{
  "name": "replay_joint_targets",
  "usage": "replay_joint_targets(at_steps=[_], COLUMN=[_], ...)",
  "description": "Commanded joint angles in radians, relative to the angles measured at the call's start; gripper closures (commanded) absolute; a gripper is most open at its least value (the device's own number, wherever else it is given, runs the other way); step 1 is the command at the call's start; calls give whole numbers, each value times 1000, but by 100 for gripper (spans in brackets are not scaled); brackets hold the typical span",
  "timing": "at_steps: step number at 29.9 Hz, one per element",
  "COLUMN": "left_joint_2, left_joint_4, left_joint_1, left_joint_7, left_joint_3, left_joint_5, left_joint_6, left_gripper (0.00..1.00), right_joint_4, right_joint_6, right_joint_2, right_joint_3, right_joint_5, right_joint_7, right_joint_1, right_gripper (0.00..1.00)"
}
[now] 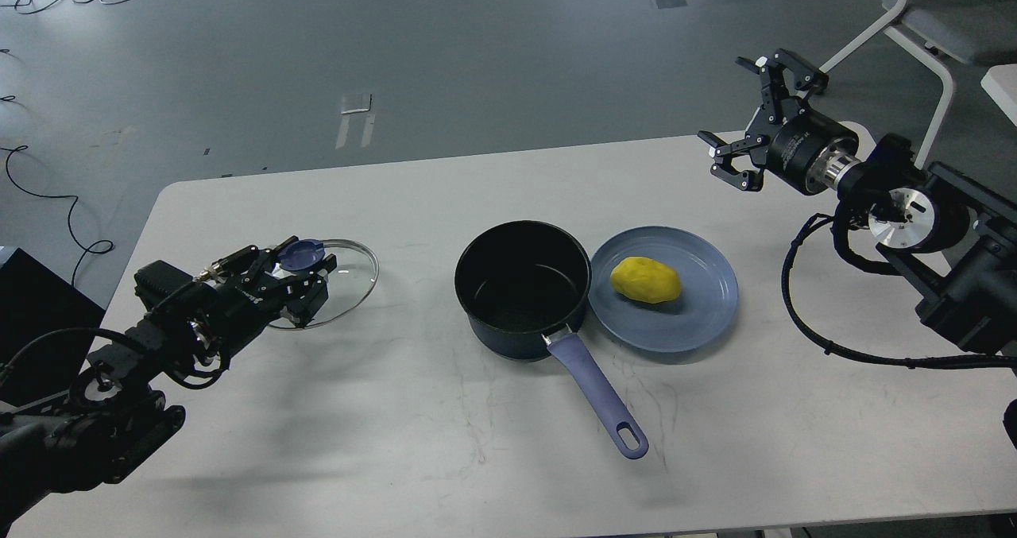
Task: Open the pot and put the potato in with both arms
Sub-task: 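Lift the lid off the saucepan and set it down beside the pot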
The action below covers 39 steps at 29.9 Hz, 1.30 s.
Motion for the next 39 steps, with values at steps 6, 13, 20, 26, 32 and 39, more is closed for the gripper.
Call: replay_joint_targets(at_steps=[6,13,20,26,32,39], left_joint_2=[-22,-25,-39,-40,-49,-43], left_joint_4=[7,7,7,7,7,-31], left_joint_1=[33,60,63,75,81,67], left_joint_7=[0,0,0,0,0,0], left_joint_3=[1,3,4,4,27,33], left_joint_5=[-21,-21,-21,-16,-16,-100], left_joint_6=[0,0,0,0,0,0], left_gripper=[62,54,31,11,9,3], right_joint_4=[0,0,0,-1,-1,-1], right_joint_6=[0,0,0,2,2,2], right_joint_2=[-3,-8,-9,-12,-12,-11], right_joint_3=[-2,-4,-4,-4,-4,-4], right_joint_5=[0,0,0,-2,0,0], right_joint_7=[0,0,0,0,0,0], right_joint_1=[2,0,-3,-7,-9,-6], right_gripper=[0,0,0,0,0,0])
